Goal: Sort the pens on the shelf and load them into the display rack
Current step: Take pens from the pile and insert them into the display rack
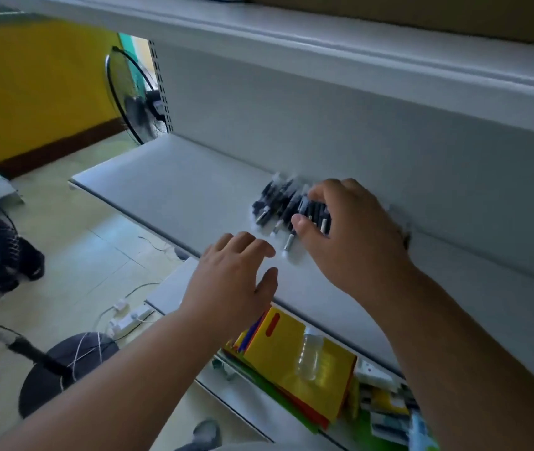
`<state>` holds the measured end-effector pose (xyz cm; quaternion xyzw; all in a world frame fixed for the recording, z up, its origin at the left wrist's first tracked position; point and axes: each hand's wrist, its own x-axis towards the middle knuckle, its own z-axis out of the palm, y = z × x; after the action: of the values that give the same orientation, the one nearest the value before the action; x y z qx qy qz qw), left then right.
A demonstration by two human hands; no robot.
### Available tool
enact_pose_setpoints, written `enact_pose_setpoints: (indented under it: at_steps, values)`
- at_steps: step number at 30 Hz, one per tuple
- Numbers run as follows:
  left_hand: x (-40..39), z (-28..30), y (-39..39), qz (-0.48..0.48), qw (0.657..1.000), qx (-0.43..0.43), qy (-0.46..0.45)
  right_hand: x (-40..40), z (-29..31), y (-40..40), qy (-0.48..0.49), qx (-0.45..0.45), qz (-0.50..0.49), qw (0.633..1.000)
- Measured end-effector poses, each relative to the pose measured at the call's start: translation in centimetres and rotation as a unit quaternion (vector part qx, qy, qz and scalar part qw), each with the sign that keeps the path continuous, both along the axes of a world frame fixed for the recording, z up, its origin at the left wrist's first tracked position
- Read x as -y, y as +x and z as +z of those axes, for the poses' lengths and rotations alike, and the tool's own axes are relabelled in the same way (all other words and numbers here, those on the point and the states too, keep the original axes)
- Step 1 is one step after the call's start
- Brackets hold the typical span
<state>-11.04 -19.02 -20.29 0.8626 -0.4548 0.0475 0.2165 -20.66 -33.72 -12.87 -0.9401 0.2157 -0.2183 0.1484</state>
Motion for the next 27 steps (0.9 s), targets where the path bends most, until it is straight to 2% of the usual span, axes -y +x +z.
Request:
enact_pose_setpoints:
  at_steps: [5,12,18,21,27]
  values:
    - [1.6,-0.5,6.0,-0.06,0.998,-0.004,-0.015,-0.1,-0.9,3.9,0.001,0.001,-0.046,0.999]
    - [5.3,-0.9,14.8,-0.139,0.989,-0.028,-0.044,-0.8,-1.6,7.4,-0.014,0.003,-0.167,0.986]
    - [8.9,-1.1,18.9,-0.124,0.989,-0.058,0.064,-2.4,-1.8,8.2,0.008,0.004,-0.252,0.968]
    - [10.2,-1.2,19.4,-0.135,0.985,-0.06,0.086,-3.1,-2.0,8.2,0.021,0.013,-0.272,0.962]
    - [11.1,-1.1,19.8,-0.139,0.98,-0.008,0.139,-3.6,-2.1,8.0,0.024,0.02,-0.287,0.957]
